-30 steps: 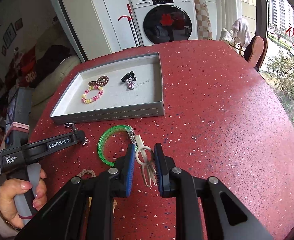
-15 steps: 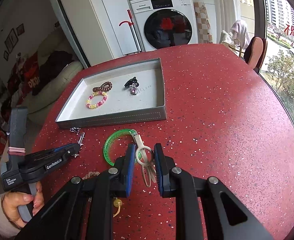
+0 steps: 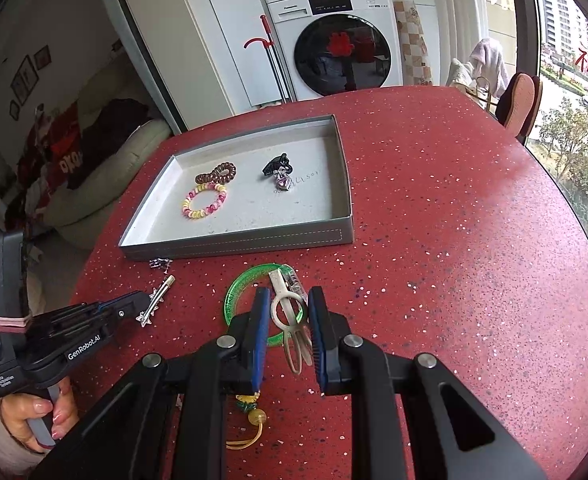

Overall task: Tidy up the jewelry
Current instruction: 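Grasp the silver barrette with the left tool while the right tool holds the cream clip, then lower the cream clip into the tray and open the right tool while the left tool carries the silver barrette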

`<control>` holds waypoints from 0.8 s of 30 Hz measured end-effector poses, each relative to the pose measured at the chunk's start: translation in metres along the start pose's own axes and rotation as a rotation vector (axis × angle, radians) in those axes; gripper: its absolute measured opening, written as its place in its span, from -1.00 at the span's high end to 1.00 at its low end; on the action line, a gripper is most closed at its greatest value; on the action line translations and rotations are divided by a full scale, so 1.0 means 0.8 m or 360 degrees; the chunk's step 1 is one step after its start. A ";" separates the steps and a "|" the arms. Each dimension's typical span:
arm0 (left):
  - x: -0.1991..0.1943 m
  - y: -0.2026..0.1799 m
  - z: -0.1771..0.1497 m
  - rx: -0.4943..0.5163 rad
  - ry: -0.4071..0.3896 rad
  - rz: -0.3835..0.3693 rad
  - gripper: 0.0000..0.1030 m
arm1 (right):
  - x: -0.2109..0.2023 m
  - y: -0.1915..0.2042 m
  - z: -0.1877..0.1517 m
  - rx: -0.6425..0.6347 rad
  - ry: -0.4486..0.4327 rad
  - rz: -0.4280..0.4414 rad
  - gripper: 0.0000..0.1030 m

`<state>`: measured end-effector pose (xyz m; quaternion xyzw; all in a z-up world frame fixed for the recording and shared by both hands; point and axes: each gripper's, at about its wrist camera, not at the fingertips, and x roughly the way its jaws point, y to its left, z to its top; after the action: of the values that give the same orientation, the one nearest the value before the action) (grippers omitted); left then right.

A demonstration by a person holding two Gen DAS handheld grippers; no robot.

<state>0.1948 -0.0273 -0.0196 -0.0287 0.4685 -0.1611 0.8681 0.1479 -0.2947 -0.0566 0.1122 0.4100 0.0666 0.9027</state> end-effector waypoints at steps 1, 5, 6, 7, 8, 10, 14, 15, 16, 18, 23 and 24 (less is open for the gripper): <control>-0.004 -0.001 0.003 0.0007 -0.0015 -0.0006 0.61 | 0.000 0.000 0.001 0.0001 -0.0003 0.0001 0.59; -0.021 -0.004 0.020 0.0027 -0.0085 -0.0024 0.61 | -0.001 0.000 0.009 0.0012 -0.0011 0.0017 0.59; -0.025 -0.005 0.025 0.0028 -0.0103 -0.0028 0.61 | -0.001 0.001 0.012 0.0012 -0.0012 0.0019 0.59; -0.028 -0.004 0.031 0.0030 -0.0119 -0.0033 0.61 | 0.000 0.002 0.016 0.0012 -0.0013 0.0021 0.59; -0.030 -0.003 0.036 0.0031 -0.0136 -0.0036 0.61 | 0.002 0.003 0.020 0.0012 -0.0014 0.0027 0.59; -0.032 0.000 0.048 0.0037 -0.0165 -0.0032 0.61 | 0.005 0.006 0.032 0.0011 -0.0015 0.0043 0.59; -0.025 0.013 0.073 0.0021 -0.0199 -0.0013 0.61 | 0.019 0.017 0.059 0.0004 -0.0010 0.0076 0.59; -0.022 0.017 0.079 0.0015 -0.0203 -0.0010 0.61 | 0.024 0.019 0.067 0.0005 -0.0007 0.0086 0.59; -0.018 0.021 0.086 0.0013 -0.0204 -0.0009 0.61 | 0.029 0.021 0.074 0.0005 -0.0004 0.0093 0.59; -0.009 0.028 0.097 0.0021 -0.0202 -0.0004 0.61 | 0.042 0.026 0.088 0.0006 0.0011 0.0107 0.59; 0.021 0.040 0.120 0.0050 -0.0165 0.0019 0.61 | 0.084 0.029 0.112 0.0031 0.0066 0.0113 0.59; 0.027 0.042 0.124 0.0053 -0.0154 0.0023 0.61 | 0.093 0.029 0.115 0.0047 0.0081 0.0118 0.59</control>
<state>0.2957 -0.0125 0.0114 -0.0186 0.4233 -0.1613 0.8913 0.2656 -0.2704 -0.0458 0.1389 0.4294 0.0968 0.8871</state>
